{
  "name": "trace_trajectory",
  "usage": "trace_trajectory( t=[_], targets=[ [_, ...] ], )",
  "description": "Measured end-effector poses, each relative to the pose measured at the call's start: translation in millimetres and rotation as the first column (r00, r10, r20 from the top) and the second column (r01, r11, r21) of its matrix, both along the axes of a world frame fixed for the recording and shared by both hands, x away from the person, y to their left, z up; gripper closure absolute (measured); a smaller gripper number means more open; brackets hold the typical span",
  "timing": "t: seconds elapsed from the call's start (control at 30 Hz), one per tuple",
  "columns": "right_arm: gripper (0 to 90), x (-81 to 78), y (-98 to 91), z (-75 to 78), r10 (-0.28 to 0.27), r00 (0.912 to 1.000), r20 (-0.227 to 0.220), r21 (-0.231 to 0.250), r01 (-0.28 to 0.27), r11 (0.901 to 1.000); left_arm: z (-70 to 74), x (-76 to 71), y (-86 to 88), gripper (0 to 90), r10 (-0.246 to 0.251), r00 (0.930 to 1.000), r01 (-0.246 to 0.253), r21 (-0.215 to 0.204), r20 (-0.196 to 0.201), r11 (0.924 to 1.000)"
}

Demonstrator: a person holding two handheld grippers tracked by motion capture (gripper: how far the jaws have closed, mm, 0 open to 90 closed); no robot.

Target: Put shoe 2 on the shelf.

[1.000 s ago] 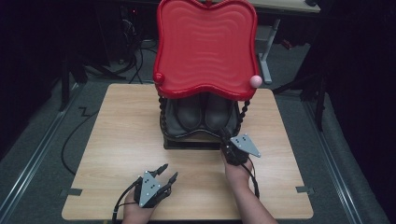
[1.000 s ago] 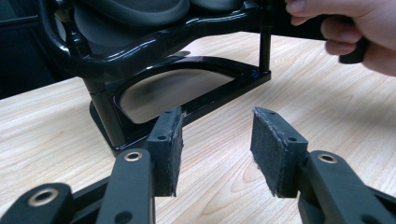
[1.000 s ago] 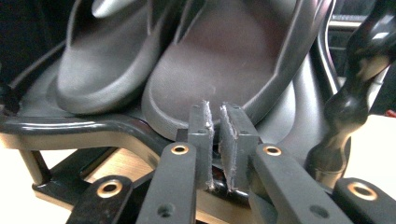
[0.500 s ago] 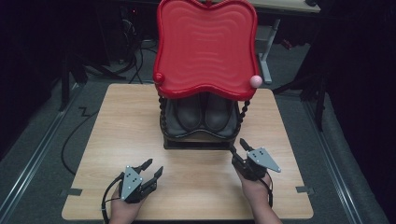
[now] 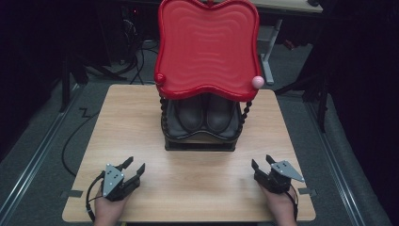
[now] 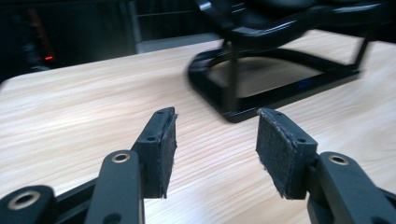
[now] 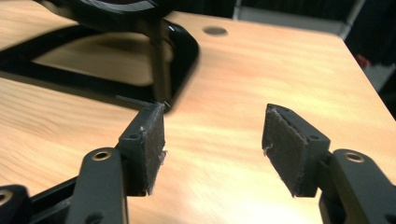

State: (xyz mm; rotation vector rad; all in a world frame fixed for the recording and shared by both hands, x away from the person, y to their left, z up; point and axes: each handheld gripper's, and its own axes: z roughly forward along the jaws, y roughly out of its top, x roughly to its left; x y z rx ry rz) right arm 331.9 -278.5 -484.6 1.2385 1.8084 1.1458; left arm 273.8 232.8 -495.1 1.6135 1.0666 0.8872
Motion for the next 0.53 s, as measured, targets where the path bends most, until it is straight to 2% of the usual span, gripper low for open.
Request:
trace_trajectory(
  t=[0.07,0.2,0.27,0.33,0.4,0.53],
  targets=[
    [37.8,-3.1,-10.6,-1.2,-0.016,0.9998,-0.012,0.006,0.016,0.9999,-2.8,1.7,14.4,46.5,0.049,0.9986,-0.049,-0.003,-0.020,0.9988],
    [37.1,-9.7,-27.7,-3.8,-0.037,0.9990,-0.024,0.008,0.037,0.9993,-6.7,2.3,37.3,44.8,0.119,0.9918,-0.121,-0.036,-0.046,0.9920],
    [36.7,-12.1,-34.2,-5.6,-0.044,0.9985,-0.032,0.001,0.044,0.9990,-7.7,1.7,43.2,44.4,0.140,0.9892,-0.141,-0.019,-0.044,0.9898],
    [36.6,-13.3,-40.5,-6.9,-0.056,0.9978,-0.036,0.001,0.057,0.9984,-9.2,2.0,46.9,44.1,0.155,0.9868,-0.155,-0.004,-0.048,0.9879],
    [36.6,-13.3,-46.1,-7.3,-0.075,0.9964,-0.041,0.010,0.075,0.9971,-10.2,3.1,48.7,43.7,0.158,0.9857,-0.159,-0.015,-0.057,0.9871],
    [36.0,-13.1,-51.8,-6.5,-0.095,0.9946,-0.041,0.025,0.096,0.9951,-8.7,5.4,43.7,41.5,0.141,0.9886,-0.141,0.002,-0.053,0.9900]
  ],
)
